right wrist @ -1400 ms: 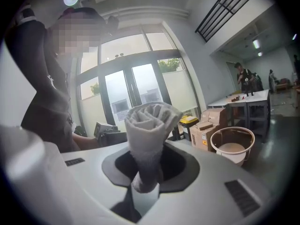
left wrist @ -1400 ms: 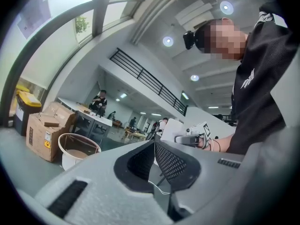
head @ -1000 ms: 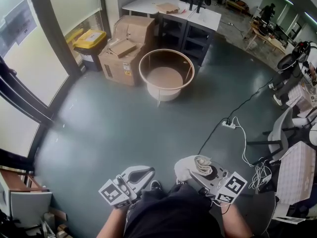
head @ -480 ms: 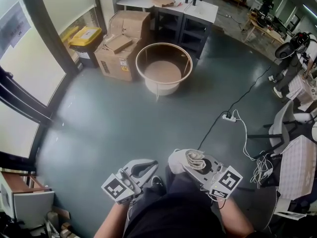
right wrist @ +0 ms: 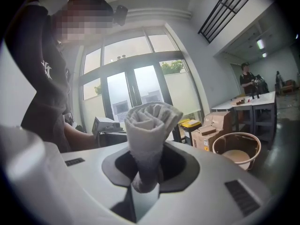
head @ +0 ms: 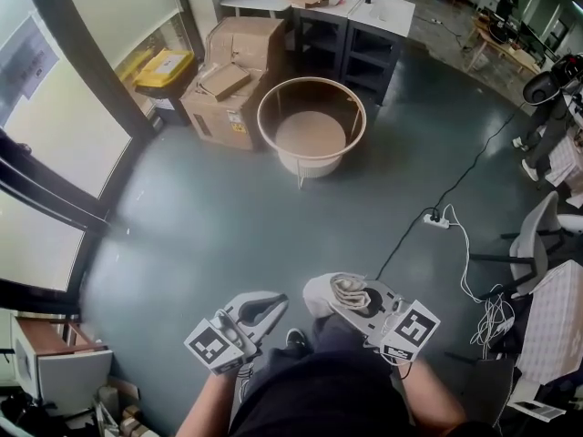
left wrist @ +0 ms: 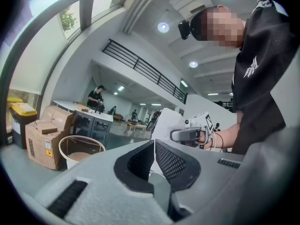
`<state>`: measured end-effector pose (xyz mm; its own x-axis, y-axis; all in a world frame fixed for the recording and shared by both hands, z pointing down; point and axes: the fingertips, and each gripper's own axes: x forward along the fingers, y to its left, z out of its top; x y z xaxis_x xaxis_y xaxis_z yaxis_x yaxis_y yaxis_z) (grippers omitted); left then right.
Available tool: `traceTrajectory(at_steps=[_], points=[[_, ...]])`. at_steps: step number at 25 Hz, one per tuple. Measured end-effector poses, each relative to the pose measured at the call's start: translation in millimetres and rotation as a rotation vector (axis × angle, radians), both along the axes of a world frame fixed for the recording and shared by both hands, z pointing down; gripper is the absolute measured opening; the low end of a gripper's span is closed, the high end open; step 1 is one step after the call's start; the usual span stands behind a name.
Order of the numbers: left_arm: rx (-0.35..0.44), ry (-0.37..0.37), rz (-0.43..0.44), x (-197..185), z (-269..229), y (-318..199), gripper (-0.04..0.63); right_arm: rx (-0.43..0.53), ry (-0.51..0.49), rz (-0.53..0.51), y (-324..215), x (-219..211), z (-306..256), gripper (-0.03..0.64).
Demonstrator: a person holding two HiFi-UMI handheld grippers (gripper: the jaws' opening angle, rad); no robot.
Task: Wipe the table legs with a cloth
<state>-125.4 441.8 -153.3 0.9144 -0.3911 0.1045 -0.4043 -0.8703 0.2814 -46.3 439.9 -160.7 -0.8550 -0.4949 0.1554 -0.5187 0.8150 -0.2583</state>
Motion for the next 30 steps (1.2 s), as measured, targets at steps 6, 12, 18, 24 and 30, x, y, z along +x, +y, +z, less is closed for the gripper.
traceTrajectory(at_steps=[6, 12, 18, 24, 30], points=[[0.039, -0.042, -0.004, 37.2, -14.0, -53.6, 0.009, 0.035, -0.005, -0.025, -54.3, 38.1, -7.3, 0.078], [0.070, -0.076, -0.029, 75.2, -29.1, -99.8, 0.009, 0.062, -0.027, -0.063, -95.1, 74.8, -15.3, 0.078], [0.059, -0.118, -0.076, 90.5, -30.1, -128.4, 0.009, 0.056, -0.026, -0.128, -122.6, 95.8, -10.7, 0.078], [0.050, -0.140, -0.091, 112.3, -26.1, -150.5, 0.009, 0.061, -0.027, -0.163, -142.2, 118.8, -7.1, 0.078], [0.071, -0.158, -0.072, 135.3, -29.9, -163.3, 0.009, 0.049, -0.041, -0.144, -153.4, 141.0, 1.3, 0.078]])
